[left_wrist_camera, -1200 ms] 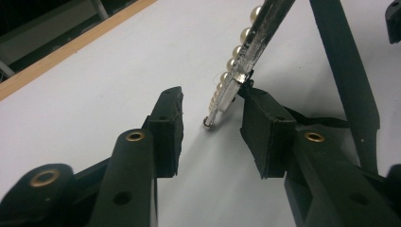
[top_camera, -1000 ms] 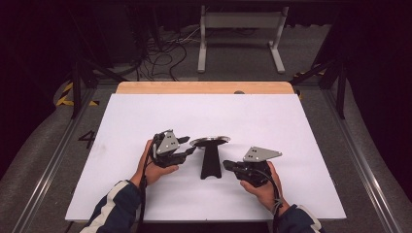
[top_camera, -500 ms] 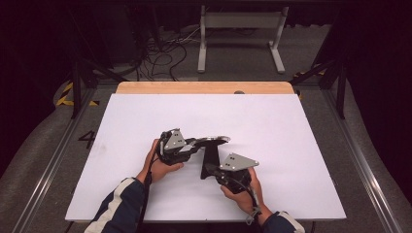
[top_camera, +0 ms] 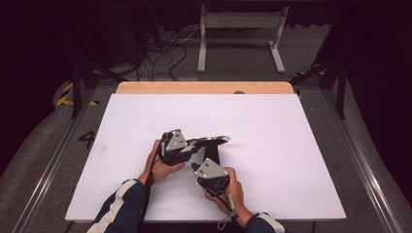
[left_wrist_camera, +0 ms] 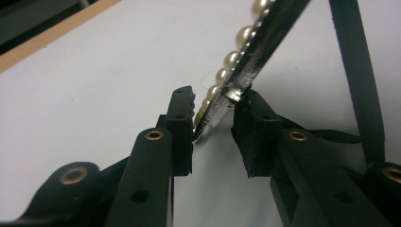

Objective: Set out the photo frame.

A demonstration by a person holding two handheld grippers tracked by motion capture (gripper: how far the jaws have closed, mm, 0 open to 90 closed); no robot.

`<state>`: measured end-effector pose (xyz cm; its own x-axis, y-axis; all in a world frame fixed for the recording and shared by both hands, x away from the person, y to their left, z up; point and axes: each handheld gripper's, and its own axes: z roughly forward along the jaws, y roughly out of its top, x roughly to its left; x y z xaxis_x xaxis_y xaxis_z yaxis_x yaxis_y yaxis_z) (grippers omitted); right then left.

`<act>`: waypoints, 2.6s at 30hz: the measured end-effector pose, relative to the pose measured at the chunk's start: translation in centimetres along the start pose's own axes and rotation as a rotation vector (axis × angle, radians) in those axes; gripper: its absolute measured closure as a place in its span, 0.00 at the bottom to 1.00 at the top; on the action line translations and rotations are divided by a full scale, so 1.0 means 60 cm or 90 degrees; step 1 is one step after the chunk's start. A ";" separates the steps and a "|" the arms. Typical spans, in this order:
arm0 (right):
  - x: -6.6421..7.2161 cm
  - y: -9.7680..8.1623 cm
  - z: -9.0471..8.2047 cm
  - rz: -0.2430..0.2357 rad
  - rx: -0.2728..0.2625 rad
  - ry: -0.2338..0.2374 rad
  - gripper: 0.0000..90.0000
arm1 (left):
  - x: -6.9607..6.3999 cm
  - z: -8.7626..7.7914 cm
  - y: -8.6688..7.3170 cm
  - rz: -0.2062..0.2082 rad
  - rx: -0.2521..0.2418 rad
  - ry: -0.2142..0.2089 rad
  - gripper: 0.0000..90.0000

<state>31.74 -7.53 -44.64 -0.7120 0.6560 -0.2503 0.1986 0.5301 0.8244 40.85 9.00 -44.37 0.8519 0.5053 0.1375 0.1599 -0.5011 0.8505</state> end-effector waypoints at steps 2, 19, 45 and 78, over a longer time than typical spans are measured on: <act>0.002 -0.003 0.004 -0.001 0.011 -0.002 1.00 | -0.001 -0.001 -0.001 0.000 0.002 0.002 0.78; -0.013 -0.017 0.001 0.018 0.056 -0.028 1.00 | -0.009 -0.008 0.004 0.029 0.017 0.003 0.85; -0.050 -0.036 -0.016 0.079 0.053 0.002 1.00 | -0.018 -0.003 0.007 0.020 -0.001 -0.014 0.84; -0.072 -0.058 -0.031 0.114 0.073 0.009 1.00 | -0.029 0.033 0.006 0.063 0.034 -0.001 0.83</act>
<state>32.86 -13.23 -45.50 -0.6680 0.7377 -0.0978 0.3975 0.4648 0.7911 40.41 6.60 -45.31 0.8657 0.4505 0.2181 0.1018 -0.5852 0.8044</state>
